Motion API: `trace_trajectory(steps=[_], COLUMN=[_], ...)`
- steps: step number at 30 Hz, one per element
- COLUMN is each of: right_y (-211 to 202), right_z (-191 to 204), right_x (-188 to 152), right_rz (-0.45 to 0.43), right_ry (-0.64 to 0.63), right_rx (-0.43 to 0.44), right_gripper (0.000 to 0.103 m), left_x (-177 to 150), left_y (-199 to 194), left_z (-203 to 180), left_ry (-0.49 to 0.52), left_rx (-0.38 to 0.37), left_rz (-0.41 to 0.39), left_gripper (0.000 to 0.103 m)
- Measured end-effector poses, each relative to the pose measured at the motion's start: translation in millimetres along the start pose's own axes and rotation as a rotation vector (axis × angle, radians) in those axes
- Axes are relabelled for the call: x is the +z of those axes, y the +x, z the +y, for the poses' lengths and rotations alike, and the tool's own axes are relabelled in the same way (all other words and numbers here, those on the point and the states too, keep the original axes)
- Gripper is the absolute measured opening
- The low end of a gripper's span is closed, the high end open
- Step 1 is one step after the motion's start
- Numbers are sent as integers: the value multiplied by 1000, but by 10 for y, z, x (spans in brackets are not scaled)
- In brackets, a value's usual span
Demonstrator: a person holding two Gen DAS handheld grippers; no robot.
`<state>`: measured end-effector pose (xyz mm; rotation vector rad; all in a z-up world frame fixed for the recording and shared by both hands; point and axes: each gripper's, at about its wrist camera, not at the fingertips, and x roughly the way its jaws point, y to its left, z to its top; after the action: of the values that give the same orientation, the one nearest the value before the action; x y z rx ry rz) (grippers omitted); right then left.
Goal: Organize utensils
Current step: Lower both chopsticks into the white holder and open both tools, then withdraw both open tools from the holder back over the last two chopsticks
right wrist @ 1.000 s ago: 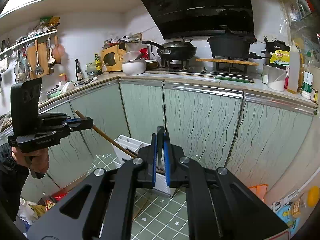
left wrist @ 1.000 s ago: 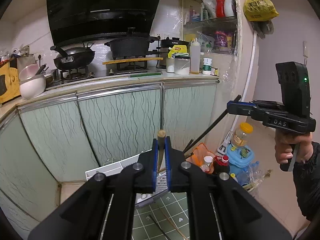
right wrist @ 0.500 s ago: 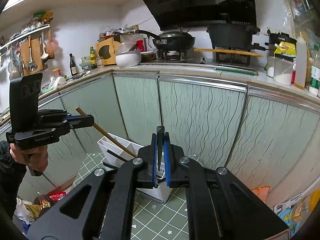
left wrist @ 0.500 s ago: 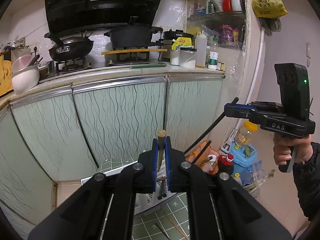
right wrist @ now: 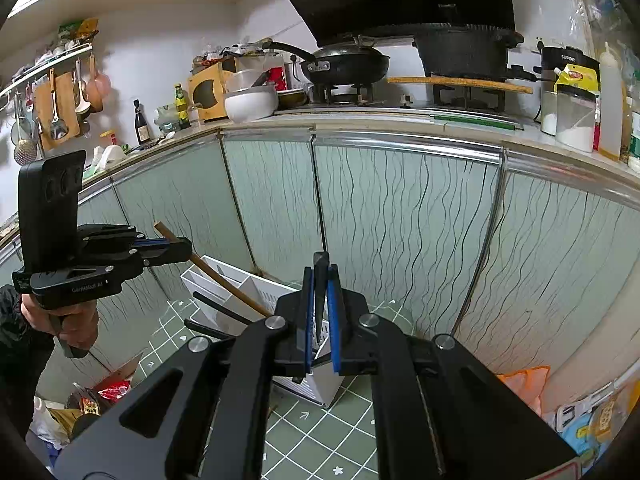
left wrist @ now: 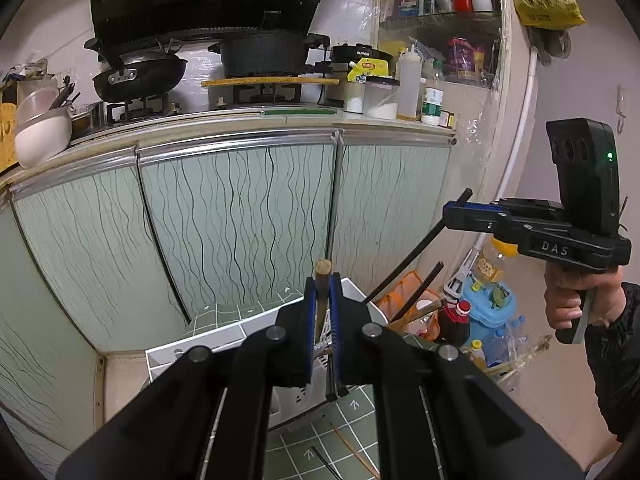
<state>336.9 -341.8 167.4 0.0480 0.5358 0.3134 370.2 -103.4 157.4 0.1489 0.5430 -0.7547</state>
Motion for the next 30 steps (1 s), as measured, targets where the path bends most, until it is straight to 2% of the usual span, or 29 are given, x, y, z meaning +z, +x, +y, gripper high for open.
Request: trace_trajectory(steps=[2, 3, 4, 5, 6, 7, 9, 17, 30], right_y=[5, 13, 22, 26, 9, -10, -73, -177, -484], right_z=[3, -1, -7, -21, -33, -40, -56, -41, 195], right_x=[-6, -18, -24, -31, -44, -46, -60, -136, -356], right_rz=[0, 0, 3, 6, -4, -14, -41, -30, -37], right_ry=[-2, -3, -2, -1, -1, -2, 0, -12, -30], right_rx=[-3, -16, -26, -35, -46, -59, -75, -116, -114], right_gripper=[6, 7, 22, 53, 72, 93, 95, 95, 95], left_x=[-18, -28, -37, -39, -46, -65, -78, -111, -347], left_y=[24, 31, 57, 67, 57, 0, -39, -150, -511], left_z=[-38, -47, -61, -61, -62, -72, -80, -99, -391], left_ry=[19, 26, 31, 31, 33, 41, 46, 29, 51], left_rx=[9, 15, 24, 33, 53, 66, 67, 101, 140], left_rz=[8, 13, 34, 43, 39, 2, -7, -11, -38], left_gripper=[9, 14, 43, 91, 99, 99, 99, 99, 99])
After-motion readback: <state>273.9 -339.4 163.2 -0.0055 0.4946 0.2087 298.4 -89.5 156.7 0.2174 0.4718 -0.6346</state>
